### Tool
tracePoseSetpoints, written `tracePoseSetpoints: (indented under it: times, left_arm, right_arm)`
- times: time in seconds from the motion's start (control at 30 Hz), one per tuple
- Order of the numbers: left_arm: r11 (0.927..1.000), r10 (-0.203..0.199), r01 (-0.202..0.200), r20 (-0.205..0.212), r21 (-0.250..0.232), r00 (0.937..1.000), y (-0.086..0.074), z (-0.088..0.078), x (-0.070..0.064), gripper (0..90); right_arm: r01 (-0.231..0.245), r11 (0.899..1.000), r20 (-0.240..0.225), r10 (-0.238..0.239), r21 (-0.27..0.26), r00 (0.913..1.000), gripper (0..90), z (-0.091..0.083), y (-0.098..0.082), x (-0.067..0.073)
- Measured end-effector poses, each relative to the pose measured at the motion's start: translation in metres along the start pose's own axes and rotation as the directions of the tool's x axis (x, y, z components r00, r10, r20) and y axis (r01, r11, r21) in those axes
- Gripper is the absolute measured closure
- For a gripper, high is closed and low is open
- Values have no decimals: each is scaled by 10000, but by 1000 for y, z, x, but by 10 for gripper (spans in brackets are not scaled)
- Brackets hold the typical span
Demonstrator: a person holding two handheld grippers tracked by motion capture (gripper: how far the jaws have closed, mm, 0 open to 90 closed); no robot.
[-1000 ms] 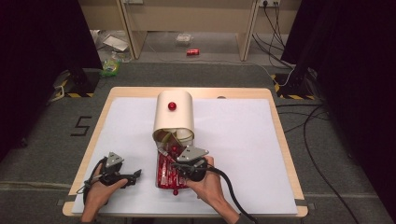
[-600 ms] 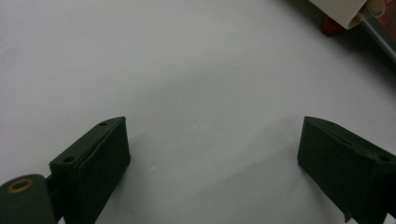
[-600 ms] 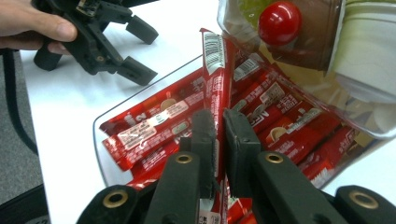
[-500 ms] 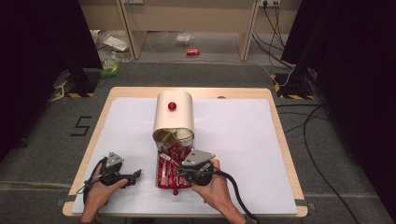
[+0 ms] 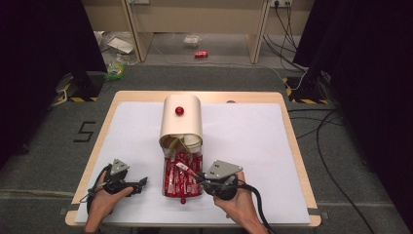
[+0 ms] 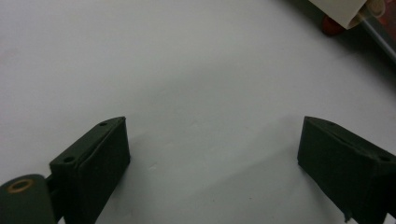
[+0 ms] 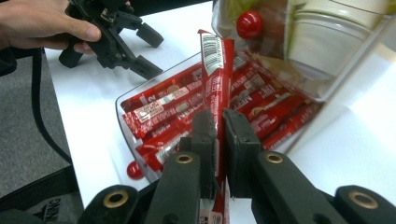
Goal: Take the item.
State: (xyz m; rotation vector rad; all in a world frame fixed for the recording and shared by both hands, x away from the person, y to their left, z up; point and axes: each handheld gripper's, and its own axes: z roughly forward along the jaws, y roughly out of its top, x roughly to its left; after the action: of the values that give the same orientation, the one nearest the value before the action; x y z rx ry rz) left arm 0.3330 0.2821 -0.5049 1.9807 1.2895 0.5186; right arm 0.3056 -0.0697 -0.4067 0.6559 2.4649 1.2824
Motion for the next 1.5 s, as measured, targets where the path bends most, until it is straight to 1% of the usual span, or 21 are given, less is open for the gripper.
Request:
tracePoseSetpoints:
  times: [0.1,0.33,0.4,0.47,0.67,0.87,0.97,1.07,1.13,1.27,1.47,1.5]
  left_arm:
    - [10000,-5,5,4,1,10000,0,0,0,84]
    - [10000,-5,5,8,-4,10000,0,0,0,84]
    - [10000,-12,12,12,-7,10000,0,0,0,84]
    - [10000,1,-1,16,-5,10000,0,0,0,84]
    - [10000,1,-1,15,-3,10000,0,0,0,84]
    - [10000,-10,10,15,-9,10000,0,0,0,84]
    - [10000,1,-1,17,-3,10000,0,0,0,84]
    - [10000,-9,9,13,-9,10000,0,0,0,84]
    - [10000,-5,5,8,-7,10000,0,0,0,84]
    - [10000,-10,10,10,-14,10000,0,0,0,84]
    - [10000,4,-4,9,3,10000,0,0,0,84]
    - [10000,15,-15,10,3,10000,0,0,0,83]
  right_arm:
    - [-16,9999,97,17,-124,10000,838,-9,-4,-2]
    - [-301,9991,437,315,-315,9985,838,-28,-18,-12]
    - [-455,9985,526,471,-315,9975,838,-33,-23,-16]
    - [-488,9981,622,511,-373,9968,838,-37,-26,-19]
    - [-827,9954,978,872,-487,9914,838,-51,-37,-31]
    - [-1010,9935,1292,1072,-530,9858,837,-60,-44,-41]
    - [-1182,9913,1497,1256,-573,9807,837,-62,-47,-48]
    - [-1279,9905,1744,1348,-501,9754,837,-64,-52,-56]
    - [-1456,9882,1864,1521,-481,9706,837,-63,-56,-61]
    - [-1619,9863,2096,1646,-301,9638,837,-59,-65,-70]
    - [-1981,9800,2493,1961,-173,9484,837,-58,-79,-86]
    - [-2120,9771,2592,2093,-180,9429,837,-58,-82,-89]
